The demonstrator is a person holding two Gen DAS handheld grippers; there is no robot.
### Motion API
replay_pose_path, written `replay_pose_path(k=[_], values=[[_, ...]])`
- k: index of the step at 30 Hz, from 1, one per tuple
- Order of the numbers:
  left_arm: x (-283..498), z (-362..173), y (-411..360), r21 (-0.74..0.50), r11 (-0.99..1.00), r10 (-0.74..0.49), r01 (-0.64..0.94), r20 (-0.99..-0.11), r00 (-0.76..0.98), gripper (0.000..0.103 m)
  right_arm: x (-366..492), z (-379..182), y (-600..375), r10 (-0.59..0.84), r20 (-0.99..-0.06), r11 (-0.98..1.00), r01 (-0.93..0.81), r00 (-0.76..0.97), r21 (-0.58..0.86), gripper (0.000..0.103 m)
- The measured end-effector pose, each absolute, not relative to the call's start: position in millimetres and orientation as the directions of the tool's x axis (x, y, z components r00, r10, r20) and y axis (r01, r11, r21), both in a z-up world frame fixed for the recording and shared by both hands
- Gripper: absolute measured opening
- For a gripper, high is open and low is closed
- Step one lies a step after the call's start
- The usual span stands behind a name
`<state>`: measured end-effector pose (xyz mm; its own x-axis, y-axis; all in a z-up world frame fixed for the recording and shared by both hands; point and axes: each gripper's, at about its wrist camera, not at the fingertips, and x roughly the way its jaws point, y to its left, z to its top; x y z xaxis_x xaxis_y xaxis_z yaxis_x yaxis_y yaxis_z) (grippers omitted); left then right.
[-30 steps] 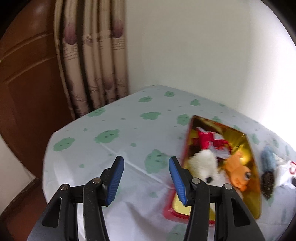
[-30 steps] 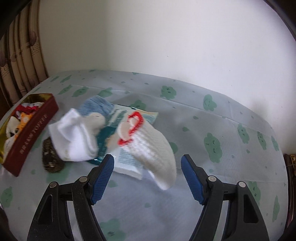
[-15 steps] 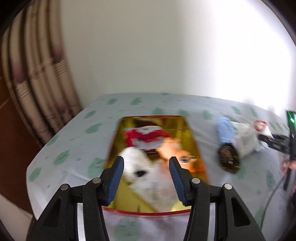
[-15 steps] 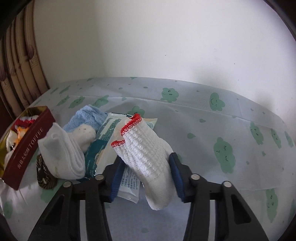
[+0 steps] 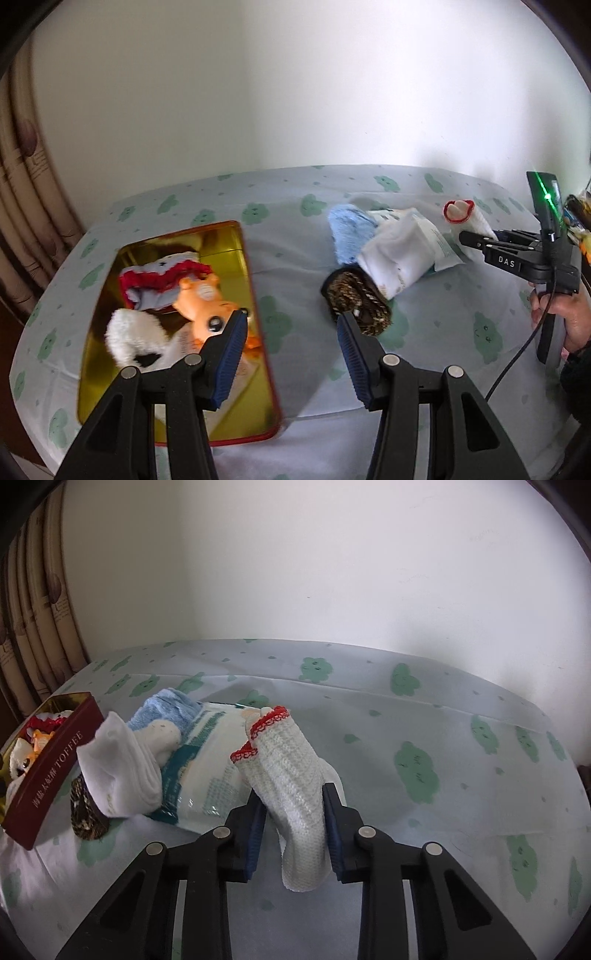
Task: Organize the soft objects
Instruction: 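Grasp the small white sock with the left gripper while the right gripper holds the knit sock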
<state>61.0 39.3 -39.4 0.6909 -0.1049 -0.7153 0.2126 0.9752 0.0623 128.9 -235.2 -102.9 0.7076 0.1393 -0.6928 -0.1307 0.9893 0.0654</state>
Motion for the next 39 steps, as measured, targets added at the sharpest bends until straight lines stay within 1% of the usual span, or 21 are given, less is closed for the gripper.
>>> replay_pose_path(k=[12,22,33,39], values=[[94,-51,-14,0.079,0.944,-0.167,0.321,-0.725,0.668,0.052,103,-107,-267,0.080,-0.696,0.997,-0.057,0.714,0.056,0.026],[122,-59,-51,0.118,0.908,-0.191,0.401,-0.737,0.649,0.052,105,-110,-266,0.097,-0.708,0.995,-0.072,0.699,0.065,0.026],[156,-74,-75,0.120,0.902,-0.186,0.416,-0.760,0.622,0.052,110,-113,-267,0.129,-0.721,0.992,-0.086,0.680,0.096,0.026],[166,-81,-77,0.062,0.913,-0.213,0.402,-0.769,0.603,0.052,110,-115,-268,0.140,-0.722,0.990,-0.087,0.678,0.110,0.026]])
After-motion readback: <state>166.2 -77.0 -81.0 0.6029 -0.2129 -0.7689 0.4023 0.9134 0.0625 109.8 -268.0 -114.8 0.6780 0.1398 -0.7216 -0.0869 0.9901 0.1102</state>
